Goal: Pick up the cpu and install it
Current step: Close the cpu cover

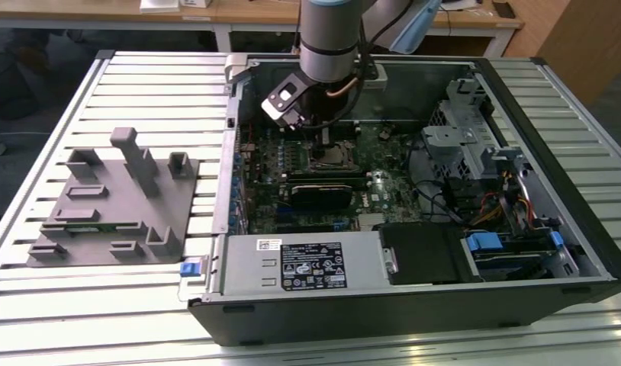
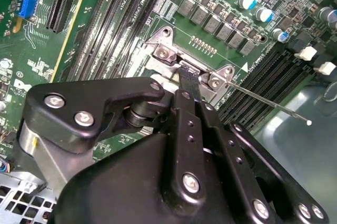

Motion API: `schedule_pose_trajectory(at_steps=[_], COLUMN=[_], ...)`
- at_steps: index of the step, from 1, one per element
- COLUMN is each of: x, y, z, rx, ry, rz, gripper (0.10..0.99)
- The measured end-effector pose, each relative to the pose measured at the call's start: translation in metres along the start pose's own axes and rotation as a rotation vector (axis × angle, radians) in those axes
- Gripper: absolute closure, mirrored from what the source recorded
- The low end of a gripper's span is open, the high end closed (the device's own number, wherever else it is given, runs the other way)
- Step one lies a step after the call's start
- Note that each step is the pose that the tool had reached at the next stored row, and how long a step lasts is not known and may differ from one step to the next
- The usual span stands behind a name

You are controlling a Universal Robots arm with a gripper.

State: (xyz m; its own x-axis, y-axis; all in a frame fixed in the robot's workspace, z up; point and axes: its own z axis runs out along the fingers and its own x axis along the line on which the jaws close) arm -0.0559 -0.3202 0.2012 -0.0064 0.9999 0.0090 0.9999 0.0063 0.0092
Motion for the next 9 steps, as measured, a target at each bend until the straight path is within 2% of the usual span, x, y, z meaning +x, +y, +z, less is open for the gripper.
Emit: schedule_pose_trajectory(at_steps=[9], x=[0.0], y=[0.0024], z=[0.0006], rx=[0.0], ry=[-0.0001], rz=[0.0], gripper=[0.98])
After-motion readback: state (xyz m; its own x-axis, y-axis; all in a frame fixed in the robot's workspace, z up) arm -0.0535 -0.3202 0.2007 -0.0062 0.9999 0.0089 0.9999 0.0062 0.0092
